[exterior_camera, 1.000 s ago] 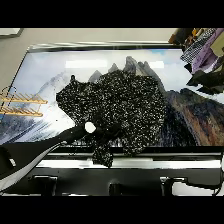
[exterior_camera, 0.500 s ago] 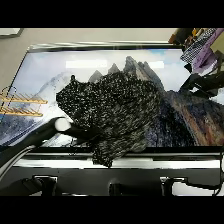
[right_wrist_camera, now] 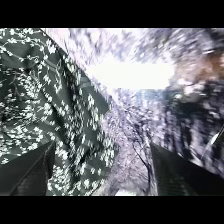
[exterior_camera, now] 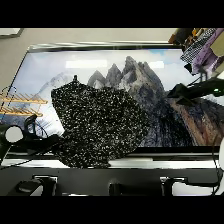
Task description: Fold the clothes and pants, and hang the long-sleeved shirts on hangers.
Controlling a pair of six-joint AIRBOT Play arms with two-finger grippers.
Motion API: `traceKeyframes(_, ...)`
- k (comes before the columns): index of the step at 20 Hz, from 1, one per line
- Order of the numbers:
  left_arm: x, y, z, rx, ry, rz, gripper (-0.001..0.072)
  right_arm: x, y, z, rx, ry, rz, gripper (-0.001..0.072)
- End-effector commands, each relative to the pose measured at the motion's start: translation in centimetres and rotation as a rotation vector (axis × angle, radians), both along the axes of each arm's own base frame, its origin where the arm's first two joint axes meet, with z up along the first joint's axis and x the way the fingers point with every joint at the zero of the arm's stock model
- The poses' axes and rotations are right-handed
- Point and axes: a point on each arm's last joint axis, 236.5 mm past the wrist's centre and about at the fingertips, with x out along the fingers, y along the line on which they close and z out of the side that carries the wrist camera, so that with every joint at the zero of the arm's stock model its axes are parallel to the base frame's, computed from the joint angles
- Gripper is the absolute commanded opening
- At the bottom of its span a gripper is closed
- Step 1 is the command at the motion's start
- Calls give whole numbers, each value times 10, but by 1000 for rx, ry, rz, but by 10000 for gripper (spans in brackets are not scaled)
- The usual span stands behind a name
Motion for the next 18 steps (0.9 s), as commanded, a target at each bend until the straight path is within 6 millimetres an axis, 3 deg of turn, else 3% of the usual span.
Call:
traceKeyframes(1, -1, 21, -1, 42, -1, -3, 20, -3, 41, -51, 47, 89, 103, 686)
traceKeyframes(4, 5, 20, -2, 42, -21, 2, 20, -13, 71, -90, 65, 186, 196, 686)
traceKeyframes(6, 8, 20, -3, 41, -34, 4, 20, -20, 87, -105, 77, 234, 233, 685)
traceKeyframes(14, 20, 18, -2, 30, -79, 13, 21, -42, 138, -127, 119, 327, 339, 656)
traceKeyframes(15, 22, 16, -1, 22, -90, 17, 21, -42, 142, -127, 115, 321, 346, 567)
traceKeyframes(17, 29, 12, 0, 6, -118, 24, 21, -43, 149, -128, 110, 314, 365, 116)
traceKeyframes(18, 33, 11, 1, -1, -133, 28, 21, -43, 152, -126, 111, 311, 370, 31)
